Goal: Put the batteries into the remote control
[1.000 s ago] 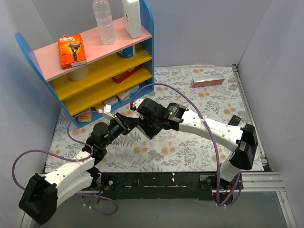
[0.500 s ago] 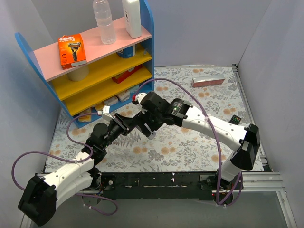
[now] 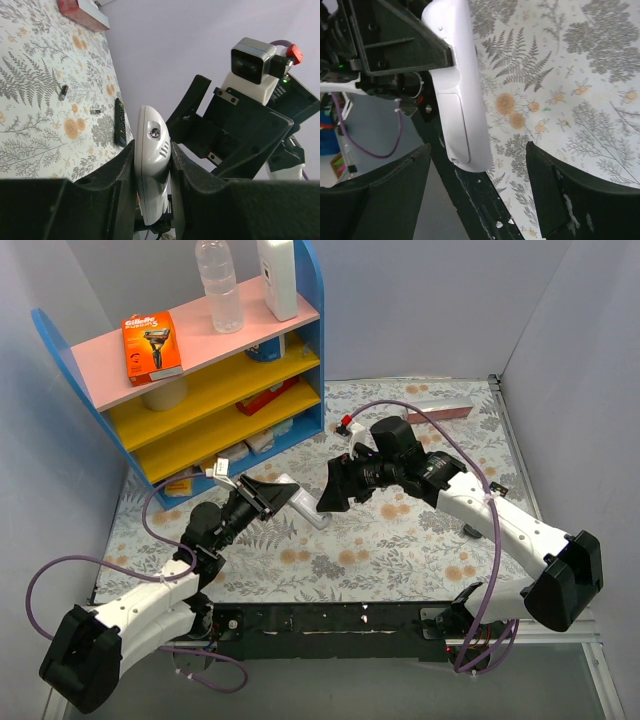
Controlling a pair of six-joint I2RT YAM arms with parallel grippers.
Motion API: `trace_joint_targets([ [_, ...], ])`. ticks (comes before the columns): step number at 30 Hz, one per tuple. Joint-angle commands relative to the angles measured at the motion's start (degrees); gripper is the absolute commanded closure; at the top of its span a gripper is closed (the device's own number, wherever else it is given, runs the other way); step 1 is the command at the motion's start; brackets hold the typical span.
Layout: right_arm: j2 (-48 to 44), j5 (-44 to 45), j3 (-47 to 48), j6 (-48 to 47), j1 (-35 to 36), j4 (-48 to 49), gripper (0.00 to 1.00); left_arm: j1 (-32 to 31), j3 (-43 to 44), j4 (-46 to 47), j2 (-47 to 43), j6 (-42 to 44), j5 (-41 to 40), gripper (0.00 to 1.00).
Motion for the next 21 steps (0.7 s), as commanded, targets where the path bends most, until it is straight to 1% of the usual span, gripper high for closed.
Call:
trace_joint_targets([
  [1,-1.50,-11.83,-2.61,2.92,-0.99,10.35,0.17,0.22,2.57,5.63,0.90,-0.61,2.83,1.00],
  [6,-0.97,-15.87,-5.42,3.98,-1.17,13.68,0.21,0.22,3.62,7.48,1.61,-1.32,3.45,1.00],
  [10,-1.49,-17.81,-7.97,4.77,-1.34,16.59,0.32,0.22,4.24,8.62,1.61,-2.02,3.80,1.00],
  [11,-1.58,-18.17,-8.58,5.03,-1.43,17.20,0.32,0.22,4.24,9.06,1.61,-2.19,4.06,1.00],
  [15,-2.28,-19.66,-10.70,6.17,-1.87,20.19,0.41,0.22,4.50,10.20,1.43,-2.81,4.85,1.00],
  [16,-2.29,-20.19,-11.31,6.61,-1.87,21.33,0.44,0.22,4.59,10.38,1.43,-2.81,5.03,1.00],
  [18,-2.81,-20.89,-11.93,7.58,-2.05,22.48,0.49,0.22,4.77,10.91,1.52,-2.90,5.82,1.00],
  [19,-2.99,-20.98,-12.45,7.84,-2.05,23.35,0.57,0.22,4.77,11.17,1.43,-2.81,6.17,1.00],
  [21,-3.34,-21.77,-12.81,8.63,-2.22,24.15,0.65,0.22,4.68,12.22,1.61,-2.90,7.31,1.00],
])
